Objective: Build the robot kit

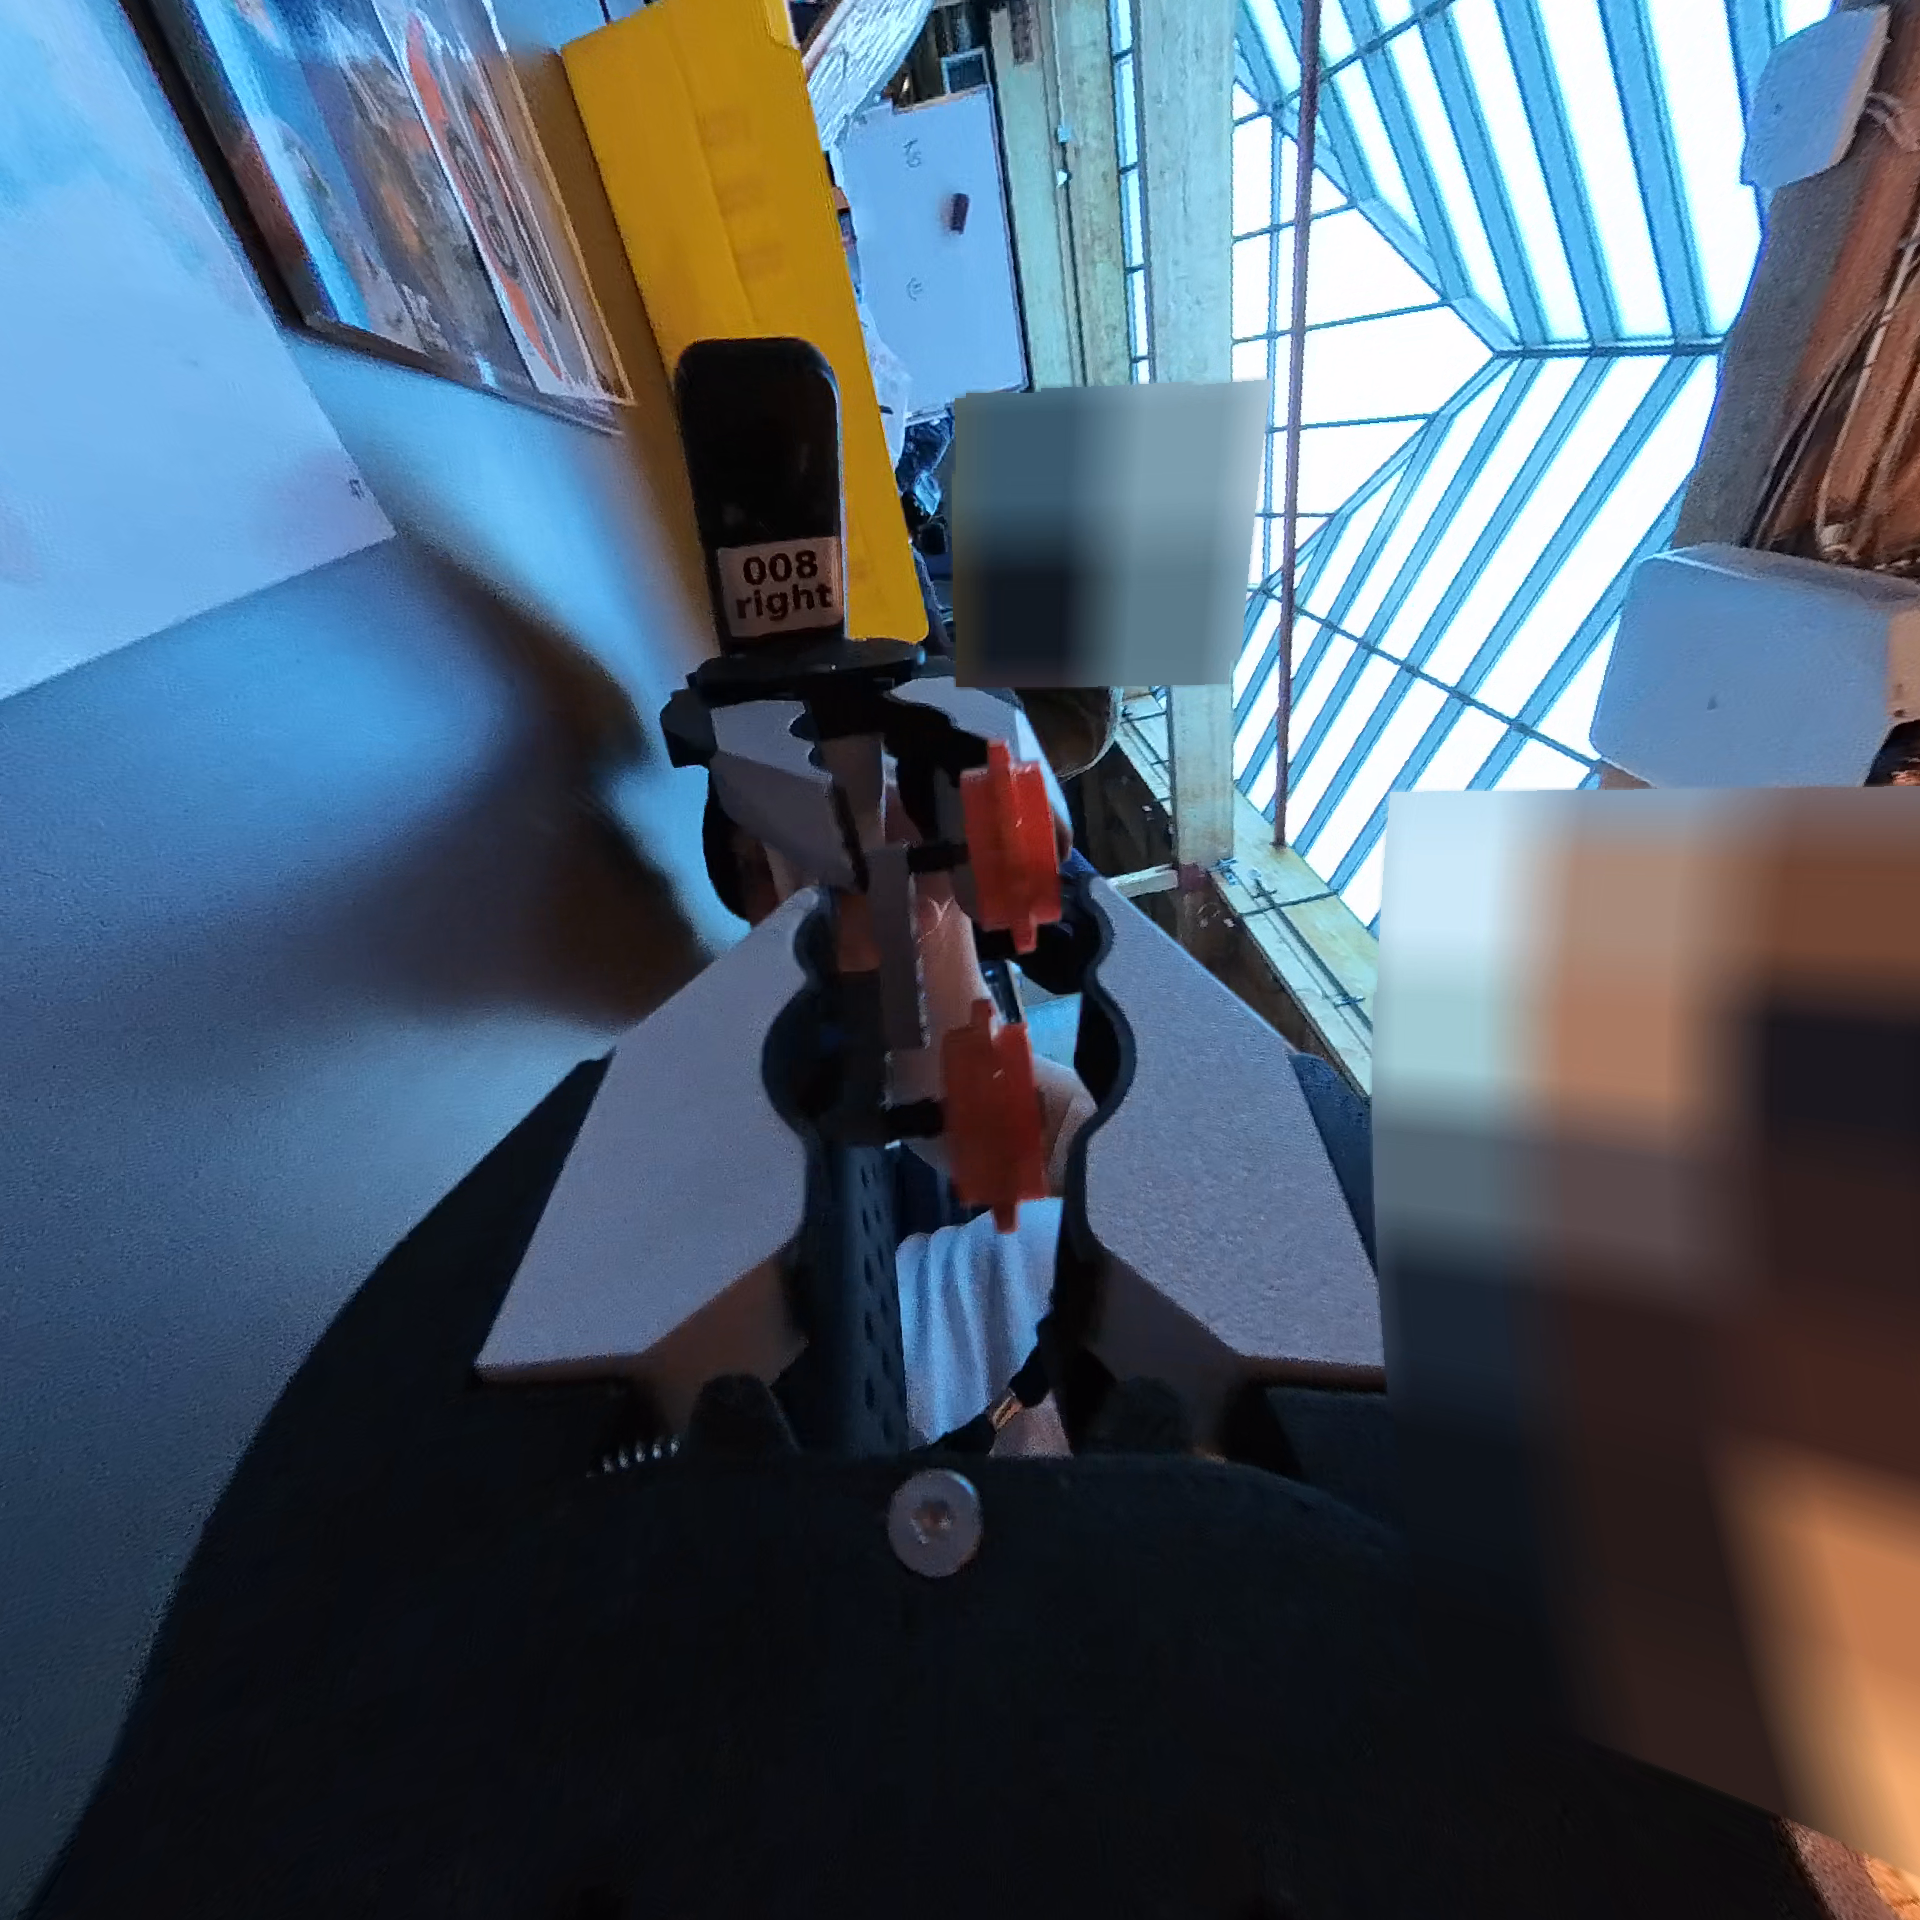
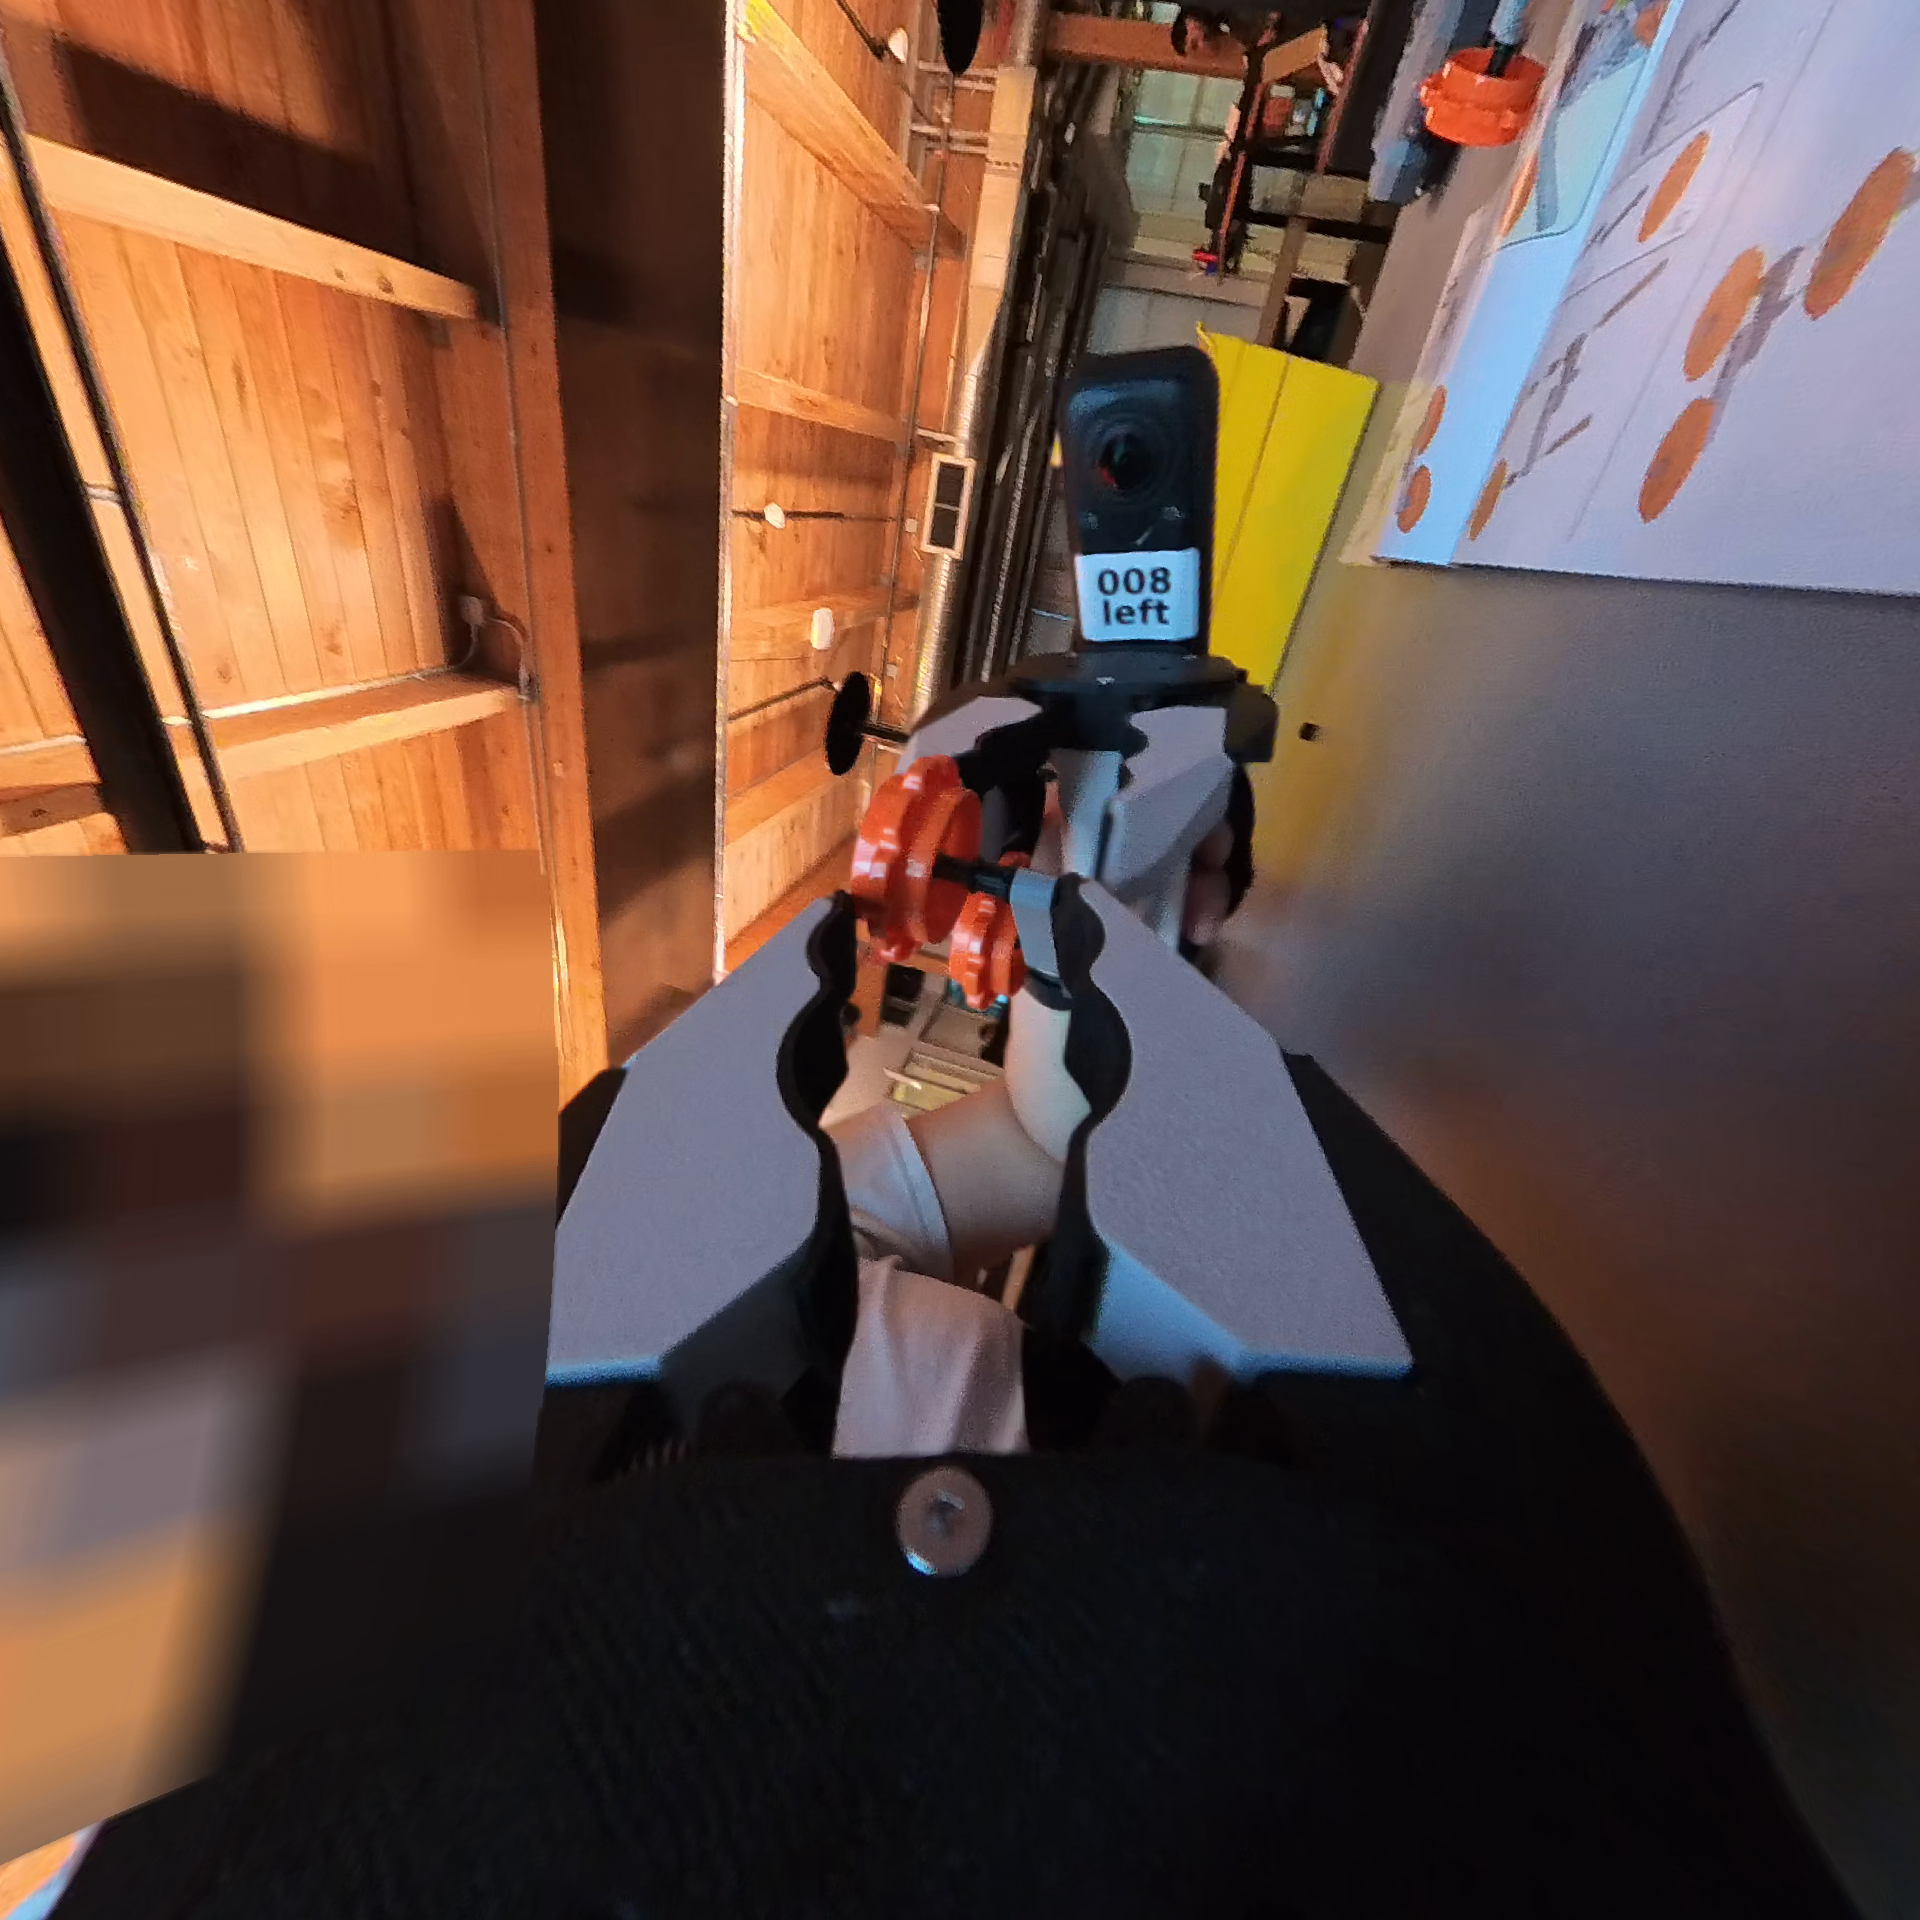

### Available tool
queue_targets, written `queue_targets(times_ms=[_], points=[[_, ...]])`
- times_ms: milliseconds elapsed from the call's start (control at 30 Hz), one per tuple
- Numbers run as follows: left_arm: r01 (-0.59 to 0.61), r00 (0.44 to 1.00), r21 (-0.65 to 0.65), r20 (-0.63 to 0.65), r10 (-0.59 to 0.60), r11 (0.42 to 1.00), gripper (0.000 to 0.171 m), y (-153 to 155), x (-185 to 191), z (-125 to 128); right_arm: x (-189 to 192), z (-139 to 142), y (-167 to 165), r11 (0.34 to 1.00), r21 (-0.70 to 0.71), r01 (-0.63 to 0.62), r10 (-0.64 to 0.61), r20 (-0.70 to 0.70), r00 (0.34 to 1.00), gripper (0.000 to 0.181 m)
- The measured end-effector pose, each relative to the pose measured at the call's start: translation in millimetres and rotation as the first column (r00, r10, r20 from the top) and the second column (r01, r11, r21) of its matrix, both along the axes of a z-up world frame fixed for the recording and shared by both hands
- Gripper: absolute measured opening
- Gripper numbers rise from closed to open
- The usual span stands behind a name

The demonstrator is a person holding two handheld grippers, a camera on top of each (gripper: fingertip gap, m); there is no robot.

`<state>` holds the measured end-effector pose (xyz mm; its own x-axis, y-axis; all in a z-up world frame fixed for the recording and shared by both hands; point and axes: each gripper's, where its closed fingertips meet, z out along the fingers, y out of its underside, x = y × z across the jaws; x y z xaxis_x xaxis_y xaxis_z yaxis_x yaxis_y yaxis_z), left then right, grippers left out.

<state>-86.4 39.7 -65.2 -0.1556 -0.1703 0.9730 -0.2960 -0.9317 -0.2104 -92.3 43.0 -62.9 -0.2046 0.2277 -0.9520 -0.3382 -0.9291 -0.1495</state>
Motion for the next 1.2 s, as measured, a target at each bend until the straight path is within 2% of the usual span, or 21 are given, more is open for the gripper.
queue_targets(times_ms=[200,333,467,533,833,1100,1200], points=[[0.014,0.999,0.028,-0.031,-0.013,1.000,0.031,-2,0,-6,1,-7,2,1.000,0.004,0.010,-0.010,0.048,0.999,0.037],[0.002,0.999,0.053,-0.044,0.000,0.999,0.031,-1,1,-8,1,-10,5,1.000,-0.024,0.019,-0.018,0.040,0.999,0.038],[-0.019,0.996,0.091,-0.081,0.026,0.996,0.031,1,2,-14,0,-11,7,0.999,-0.011,0.046,-0.045,0.073,0.996,0.047],[-0.024,0.996,0.091,-0.088,0.032,0.996,0.031,2,2,-16,-1,-17,9,0.998,-0.029,0.055,-0.052,0.100,0.994,0.038],[-0.049,0.998,-0.016,-0.037,0.048,0.999,0.035,5,6,-12,4,-15,12,0.995,-0.078,0.061,-0.060,0.014,0.998,0.037],[-0.106,0.993,-0.048,-0.054,0.103,0.993,0.033,12,9,-19,6,-21,16,0.992,-0.079,0.094,-0.091,0.044,0.995,0.037],[-0.118,0.993,-0.109,-0.035,0.115,0.987,0.033,13,10,-19,6,-21,17,0.991,-0.089,0.098,-0.096,0.027,0.995,0.037]])
